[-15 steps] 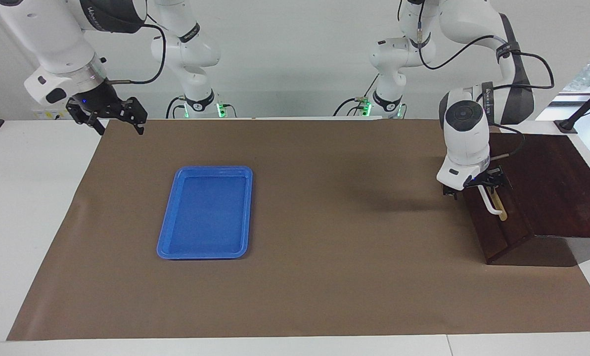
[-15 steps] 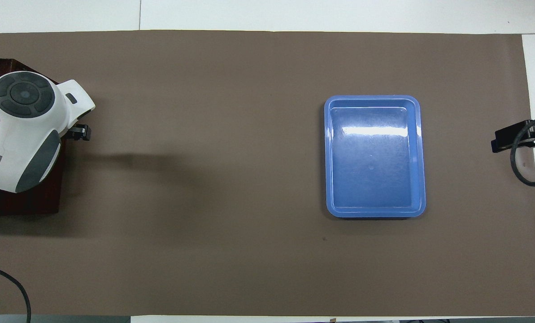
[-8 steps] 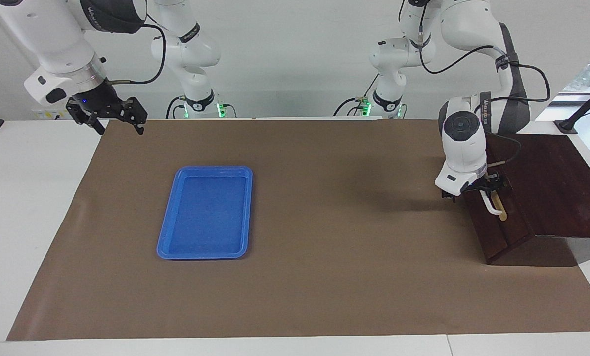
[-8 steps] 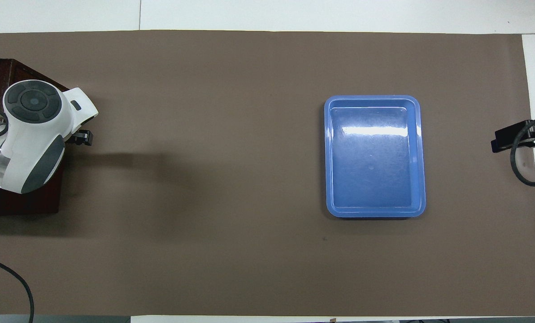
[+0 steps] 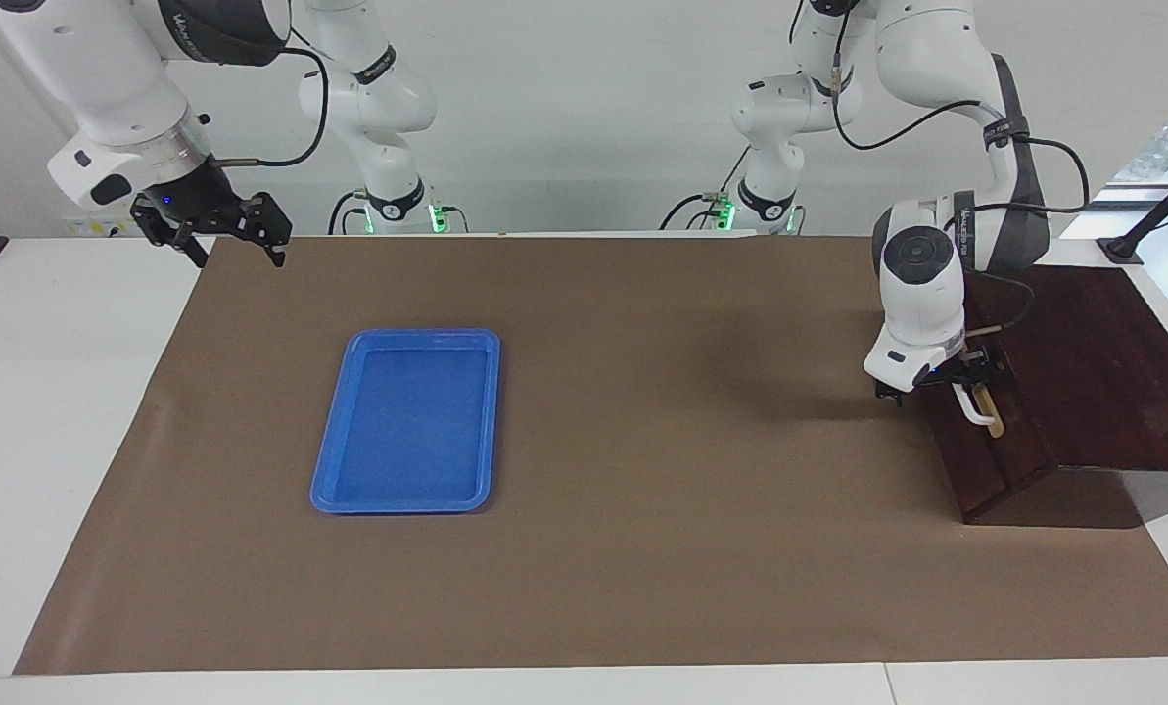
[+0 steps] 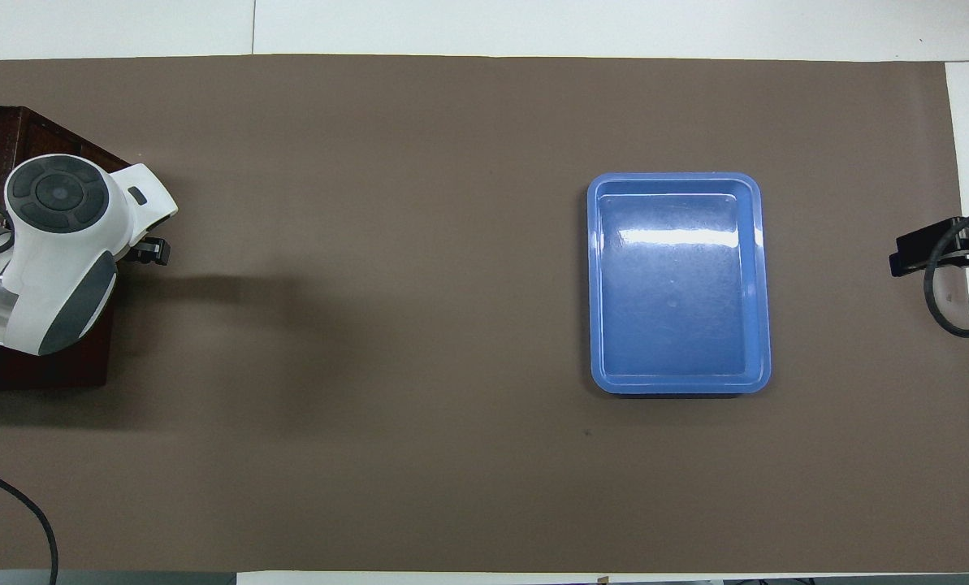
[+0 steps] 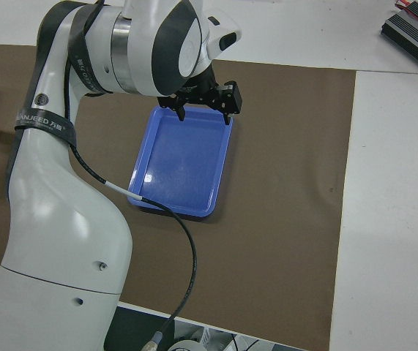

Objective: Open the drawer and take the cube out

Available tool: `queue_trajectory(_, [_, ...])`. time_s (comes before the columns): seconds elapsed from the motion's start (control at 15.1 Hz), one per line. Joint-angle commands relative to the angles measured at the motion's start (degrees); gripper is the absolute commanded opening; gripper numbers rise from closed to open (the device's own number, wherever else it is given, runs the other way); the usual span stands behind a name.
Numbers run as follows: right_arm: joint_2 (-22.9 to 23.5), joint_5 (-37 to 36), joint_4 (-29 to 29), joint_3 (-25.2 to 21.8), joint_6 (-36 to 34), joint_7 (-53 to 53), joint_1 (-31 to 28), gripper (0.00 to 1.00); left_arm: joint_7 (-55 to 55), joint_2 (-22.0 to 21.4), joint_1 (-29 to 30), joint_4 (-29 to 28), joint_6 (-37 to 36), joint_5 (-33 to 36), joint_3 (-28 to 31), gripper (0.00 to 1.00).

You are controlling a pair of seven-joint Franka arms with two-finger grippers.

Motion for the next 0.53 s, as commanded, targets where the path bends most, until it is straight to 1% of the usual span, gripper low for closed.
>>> queue_trajectory(0.0, [-0.66,-0.47,-0.77,0.41,0.56,-1.23,-0.47,1.00,-0.36,-0.22,-0.57,-1.30,1.58,0.91,-0.43,1.00])
queue_trajectory(0.46, [-0.66,-0.47,-0.68,0.41,0.56,-1.23,-0.55,1.00,-0.45,-0.22,-5.93,-0.77,0.52,0.03,-0.52,1.00])
